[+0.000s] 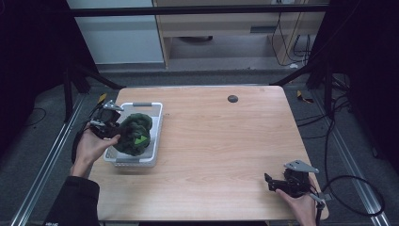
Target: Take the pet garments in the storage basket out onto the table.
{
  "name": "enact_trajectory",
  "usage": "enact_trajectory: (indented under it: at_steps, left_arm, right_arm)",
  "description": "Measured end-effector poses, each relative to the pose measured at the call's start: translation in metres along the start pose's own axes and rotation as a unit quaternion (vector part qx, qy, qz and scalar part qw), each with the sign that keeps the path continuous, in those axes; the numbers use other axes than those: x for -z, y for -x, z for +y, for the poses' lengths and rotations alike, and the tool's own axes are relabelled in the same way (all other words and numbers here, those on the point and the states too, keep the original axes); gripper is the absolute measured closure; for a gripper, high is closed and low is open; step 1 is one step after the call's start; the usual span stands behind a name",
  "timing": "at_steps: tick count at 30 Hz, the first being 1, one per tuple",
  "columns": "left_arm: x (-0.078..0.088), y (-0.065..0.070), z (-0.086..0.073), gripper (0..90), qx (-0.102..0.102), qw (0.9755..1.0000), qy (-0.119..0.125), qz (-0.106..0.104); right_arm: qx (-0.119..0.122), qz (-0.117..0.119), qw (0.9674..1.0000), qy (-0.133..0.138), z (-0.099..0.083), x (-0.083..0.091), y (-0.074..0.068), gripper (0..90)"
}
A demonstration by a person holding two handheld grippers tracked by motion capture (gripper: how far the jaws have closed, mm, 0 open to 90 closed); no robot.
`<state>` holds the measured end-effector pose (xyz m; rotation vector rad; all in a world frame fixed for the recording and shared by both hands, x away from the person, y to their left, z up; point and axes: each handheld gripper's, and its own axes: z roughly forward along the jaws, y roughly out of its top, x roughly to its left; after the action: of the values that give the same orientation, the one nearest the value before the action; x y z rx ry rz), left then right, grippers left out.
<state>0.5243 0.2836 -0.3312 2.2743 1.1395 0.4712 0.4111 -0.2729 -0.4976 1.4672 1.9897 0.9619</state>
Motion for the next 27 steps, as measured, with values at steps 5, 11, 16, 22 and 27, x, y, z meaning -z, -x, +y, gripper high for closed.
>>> enact_trajectory:
  at_steps: [5,11,16,22,27]
  left_arm:
    - [0.005,0.002,0.003,79.5,-0.004,1.0,0.005,-0.001]
    - [0.014,0.008,0.007,79.5,-0.019,0.9998,0.003,-0.004]
    - [0.022,0.01,0.009,79.5,-0.029,0.9996,0.003,-0.002]
    - [0.033,0.01,0.014,79.5,-0.034,0.9994,0.004,0.001]
    - [0.04,0.014,0.018,79.5,-0.043,0.9991,0.006,0.0]
  right_arm:
    - [0.001,-0.001,1.0,0.0,0.0,0.0,0.0,5.2]
    - [0.002,-0.001,1.0,0.0,0.0,0.0,0.0,5.3]
    - [0.0,0.0,1.0,0.001,0.0,0.0,0.0,5.3]
    - [0.0,0.002,1.0,0.002,0.0,0.001,0.0,5.3]
    - [0.004,0.002,1.0,0.002,0.0,0.0,0.0,5.3]
